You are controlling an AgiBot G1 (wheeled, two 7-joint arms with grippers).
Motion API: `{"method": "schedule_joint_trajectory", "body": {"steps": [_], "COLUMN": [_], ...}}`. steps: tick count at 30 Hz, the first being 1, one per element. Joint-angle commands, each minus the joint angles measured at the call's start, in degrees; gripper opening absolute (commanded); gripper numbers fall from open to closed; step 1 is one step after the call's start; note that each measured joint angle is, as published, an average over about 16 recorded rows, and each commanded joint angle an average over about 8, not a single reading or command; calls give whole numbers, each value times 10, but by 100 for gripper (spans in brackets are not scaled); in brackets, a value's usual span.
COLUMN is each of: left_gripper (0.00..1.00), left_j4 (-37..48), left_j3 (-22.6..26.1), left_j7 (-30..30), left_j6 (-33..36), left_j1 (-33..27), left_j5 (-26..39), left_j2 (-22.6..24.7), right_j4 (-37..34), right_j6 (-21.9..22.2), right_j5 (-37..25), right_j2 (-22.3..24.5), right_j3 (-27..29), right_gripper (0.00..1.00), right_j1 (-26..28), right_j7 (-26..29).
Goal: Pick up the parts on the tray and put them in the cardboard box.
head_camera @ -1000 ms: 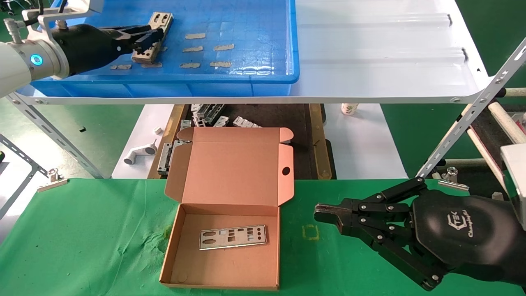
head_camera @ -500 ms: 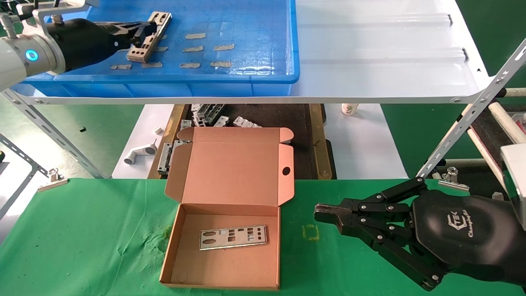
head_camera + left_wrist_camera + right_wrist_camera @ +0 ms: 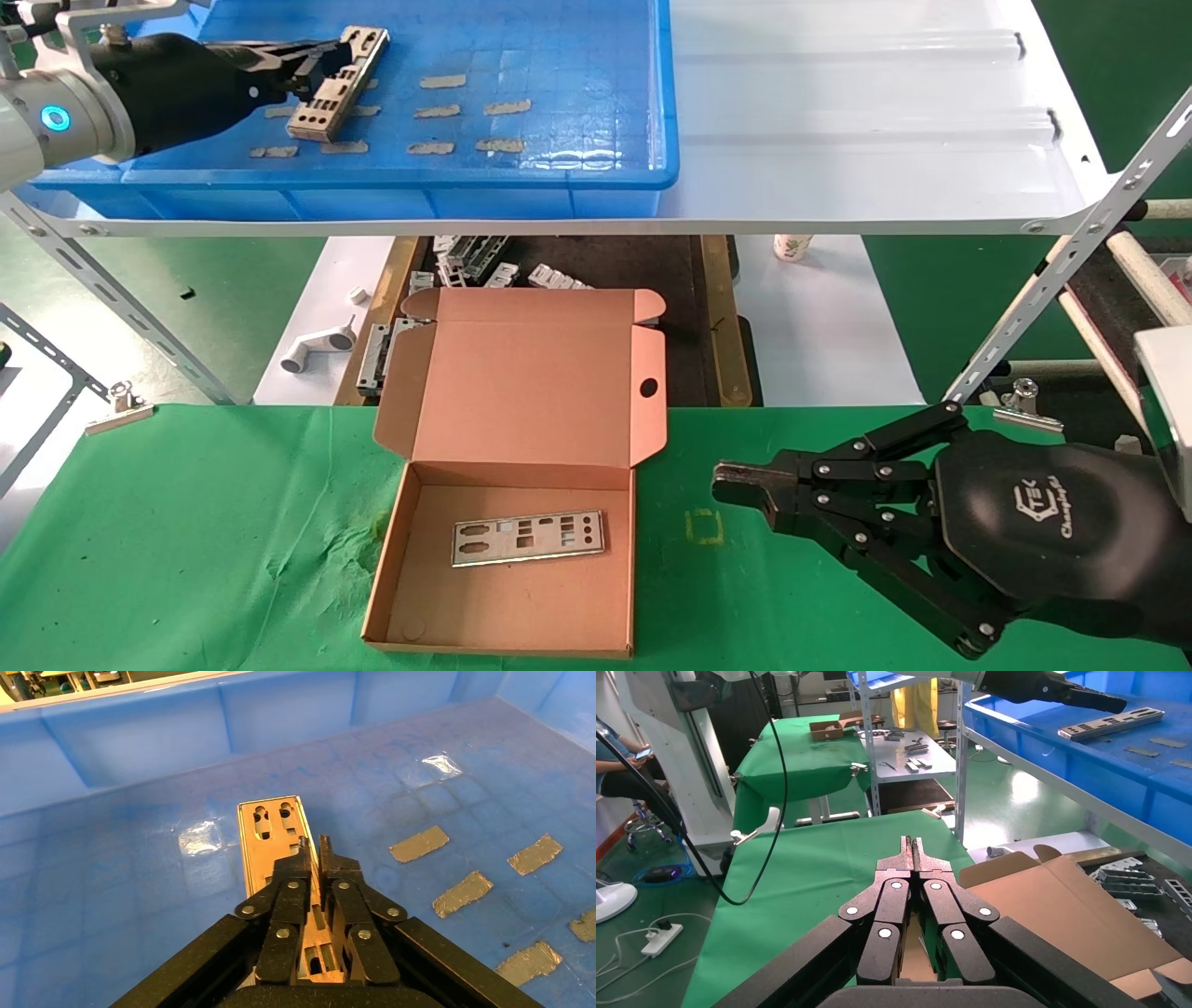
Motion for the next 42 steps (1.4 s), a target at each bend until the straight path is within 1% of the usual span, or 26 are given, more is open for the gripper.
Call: {"method": "schedule_joint_trajectory", "body": {"steps": [1, 20, 21, 22, 23, 28, 29, 30, 31, 42], "left_gripper": [100, 100, 97, 89, 79, 17, 8, 2, 0, 0], "left_j4": [3, 6, 6, 6, 6, 5, 5, 5, 5, 2], "left_j3": [1, 6, 6, 6, 6, 6, 6, 6, 6, 7], "left_j7": [-4, -15, -16, -16, -17, -20, -20, -20, -20, -21], "left_j6": [1, -9, -10, -11, -12, -18, -19, -20, -21, -27], "left_j1": [-2, 2, 2, 2, 3, 4, 4, 4, 5, 7], "left_j5": [1, 9, 9, 9, 9, 9, 9, 9, 9, 10], "left_j2": [0, -1, -1, 0, 0, 1, 1, 2, 2, 5], "right_j4": [0, 0, 0, 0, 0, 0, 0, 0, 0, 0], "right_j6": [0, 0, 0, 0, 0, 0, 0, 0, 0, 0], "right_j5": [0, 0, 0, 0, 0, 0, 0, 0, 0, 0], "right_j2": [0, 0, 0, 0, 0, 0, 0, 0, 0, 0], "right_j3": [0, 0, 0, 0, 0, 0, 0, 0, 0, 0], "right_gripper": [0, 0, 0, 0, 0, 0, 0, 0, 0, 0], "right_j1": [0, 0, 0, 0, 0, 0, 0, 0, 0, 0], "right_j7": [0, 0, 0, 0, 0, 0, 0, 0, 0, 0]}}
